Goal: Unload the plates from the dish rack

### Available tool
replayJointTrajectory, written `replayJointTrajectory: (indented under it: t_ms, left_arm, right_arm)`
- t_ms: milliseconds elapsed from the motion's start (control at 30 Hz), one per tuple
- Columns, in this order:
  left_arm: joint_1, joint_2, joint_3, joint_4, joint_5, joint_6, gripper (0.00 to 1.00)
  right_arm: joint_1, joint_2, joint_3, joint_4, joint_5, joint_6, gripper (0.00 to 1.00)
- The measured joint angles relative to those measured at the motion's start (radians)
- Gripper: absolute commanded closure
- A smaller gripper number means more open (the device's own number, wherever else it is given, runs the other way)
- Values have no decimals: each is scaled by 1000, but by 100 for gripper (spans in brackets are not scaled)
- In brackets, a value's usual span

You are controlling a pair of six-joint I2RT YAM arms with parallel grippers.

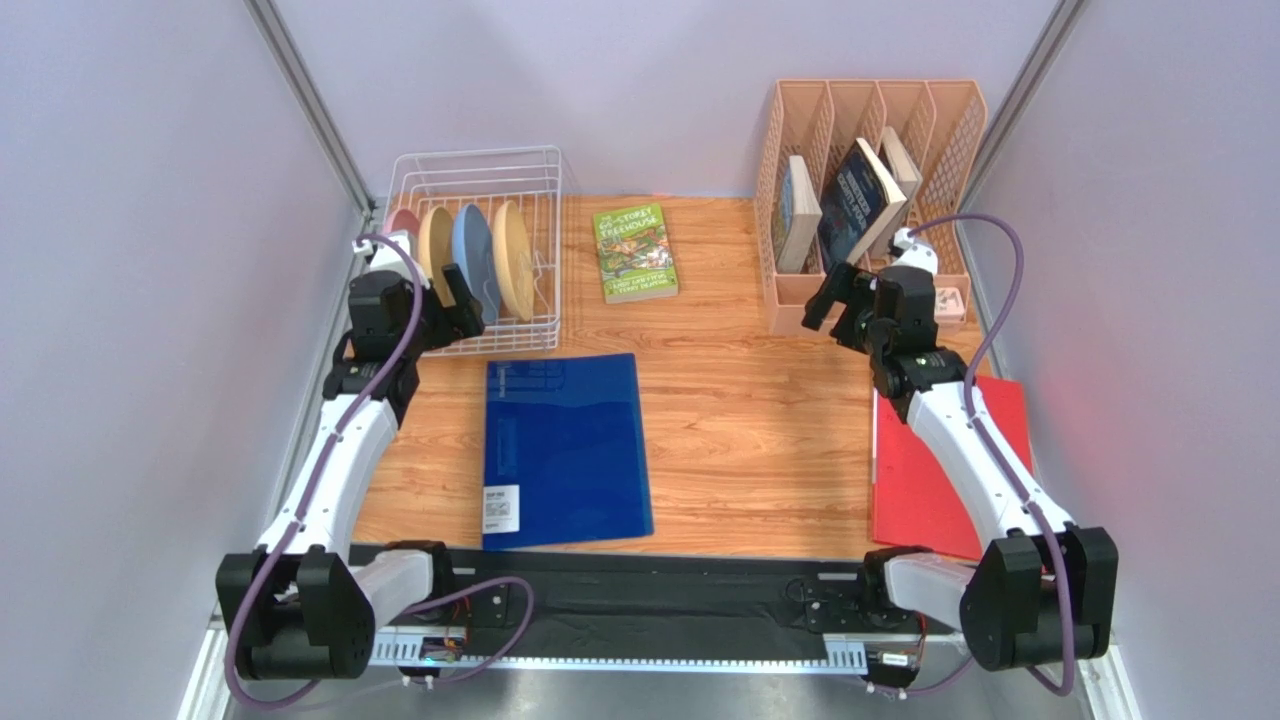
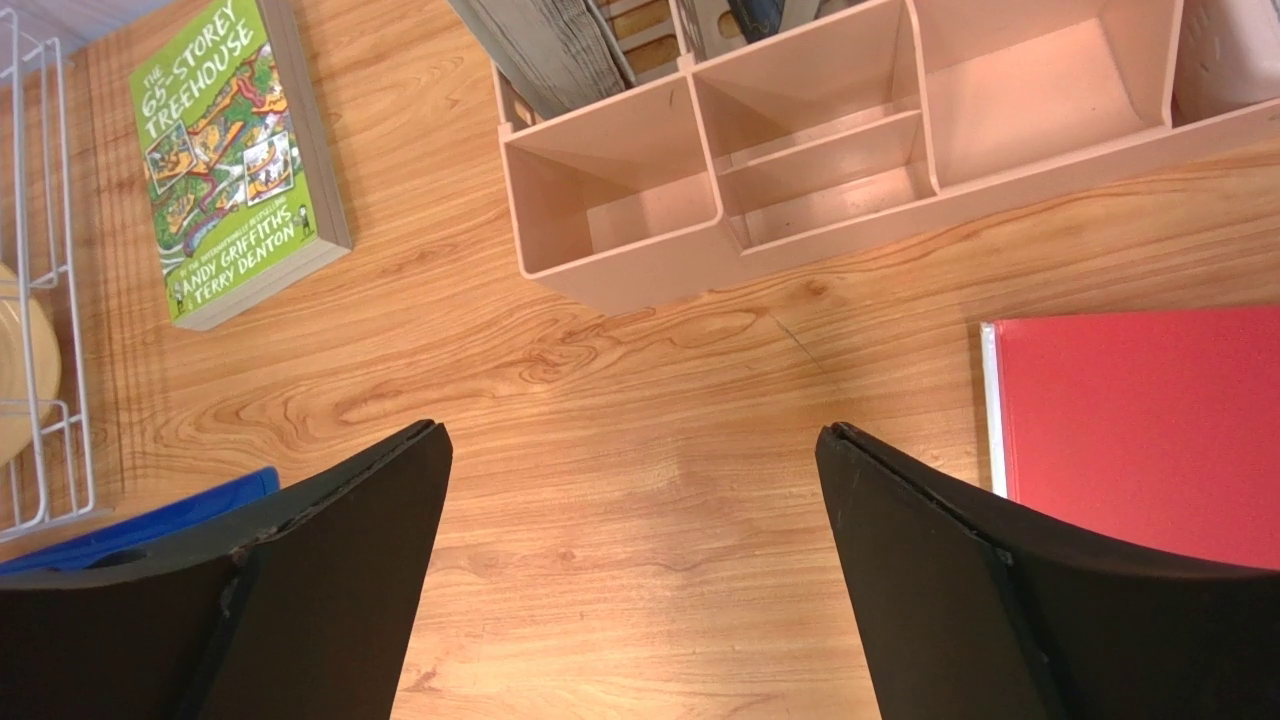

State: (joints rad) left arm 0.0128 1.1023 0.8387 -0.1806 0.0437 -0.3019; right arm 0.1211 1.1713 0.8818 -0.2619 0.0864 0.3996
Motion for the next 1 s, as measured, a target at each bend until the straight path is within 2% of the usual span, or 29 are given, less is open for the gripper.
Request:
replayJointTrajectory:
  t_ms: [200, 500, 600, 800, 1000]
  left_arm:
    - [0, 40, 54, -64, 0, 0, 0]
    - [0, 277, 237, -87, 209, 24, 1]
    - [-9, 329, 283, -90, 214, 37, 5]
    - [-93, 387, 348, -83, 92, 86, 9]
    - [-217, 386, 348, -59, -111, 136, 11]
  right_arm:
    - [0, 14, 0, -3, 1, 0, 0]
    - [0, 42, 5, -4, 2, 0, 0]
    - [0, 57, 5, -8, 2, 0, 0]
    - [0, 79, 5, -3, 1, 1, 0]
    - [1, 133, 5, -4, 1, 1, 0]
